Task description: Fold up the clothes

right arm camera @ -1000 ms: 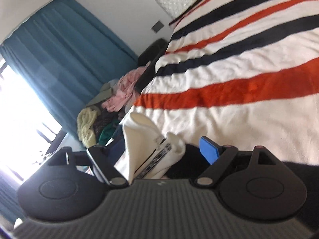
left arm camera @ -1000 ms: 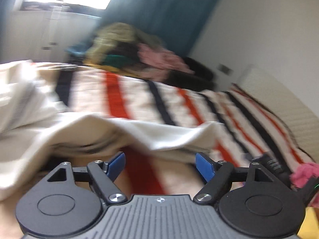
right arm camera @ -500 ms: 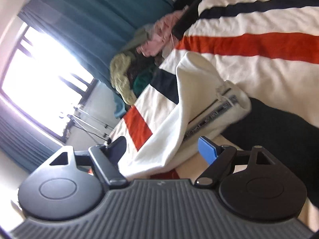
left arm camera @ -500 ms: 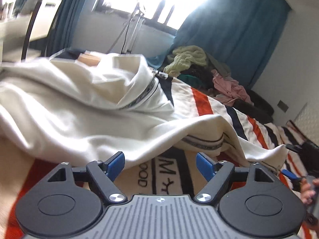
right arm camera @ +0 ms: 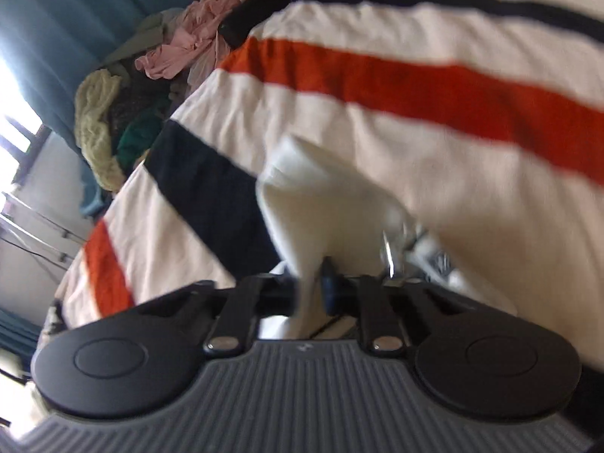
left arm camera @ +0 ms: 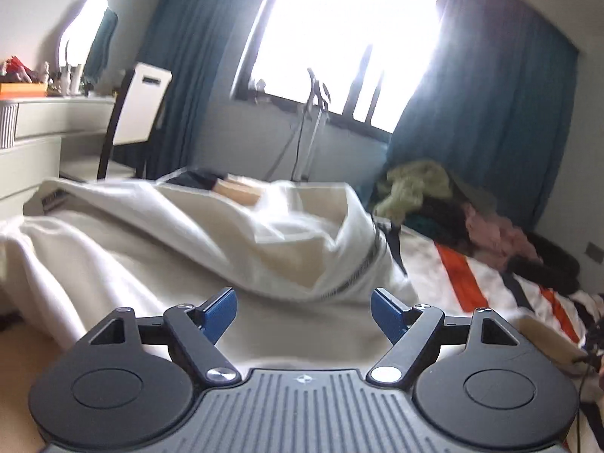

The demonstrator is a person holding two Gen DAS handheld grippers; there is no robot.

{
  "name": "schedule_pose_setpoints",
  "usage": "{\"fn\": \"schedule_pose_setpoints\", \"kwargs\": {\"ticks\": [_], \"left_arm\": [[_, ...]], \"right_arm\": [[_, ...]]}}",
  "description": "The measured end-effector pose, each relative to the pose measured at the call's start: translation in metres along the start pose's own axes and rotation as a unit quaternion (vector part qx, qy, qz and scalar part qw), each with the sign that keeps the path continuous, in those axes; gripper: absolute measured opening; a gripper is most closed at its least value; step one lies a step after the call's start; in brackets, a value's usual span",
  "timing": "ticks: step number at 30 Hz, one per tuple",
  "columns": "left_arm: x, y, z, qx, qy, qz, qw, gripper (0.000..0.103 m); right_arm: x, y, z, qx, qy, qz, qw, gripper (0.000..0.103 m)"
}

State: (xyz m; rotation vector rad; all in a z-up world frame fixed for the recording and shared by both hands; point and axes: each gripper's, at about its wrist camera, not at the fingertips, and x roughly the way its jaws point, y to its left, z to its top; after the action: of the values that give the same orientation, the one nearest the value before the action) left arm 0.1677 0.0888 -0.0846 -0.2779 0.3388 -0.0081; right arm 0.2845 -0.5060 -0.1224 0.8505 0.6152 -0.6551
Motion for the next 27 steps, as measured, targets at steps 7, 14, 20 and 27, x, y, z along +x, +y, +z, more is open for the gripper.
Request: {"fn": "schedule_pose_setpoints", "kwargs": {"ticks": [7,14,20,27], "left_arm": [[-0.001,0.015,0.001,-0.052,0.017,-0.009,0.9985,0.081],[-0.032,0.02,0.005,-0.072,0.022,-0.026,0.9968,0.081],[-0.051,0.018,0.004,-0.071,0.032,-0.024,0.9966,0.081],[-0.065,0.038,0.003,-0.131,0.078,-0.006,0.9883,0.081]], "right_arm": [[-0.087,0.043,0.047,-0.028,-0.102,0.145,0.984,0.006],[-0.177,-0.01,0.037,0.002,-0.171,0.202,0.964,0.006],[-0.15,-0.124,-0.015,0.079,-0.103,0.122,0.984,0.006],[-0.119,-0.175,-0.036,0.117,-0.02,0.1,0.988,0.006]]}}
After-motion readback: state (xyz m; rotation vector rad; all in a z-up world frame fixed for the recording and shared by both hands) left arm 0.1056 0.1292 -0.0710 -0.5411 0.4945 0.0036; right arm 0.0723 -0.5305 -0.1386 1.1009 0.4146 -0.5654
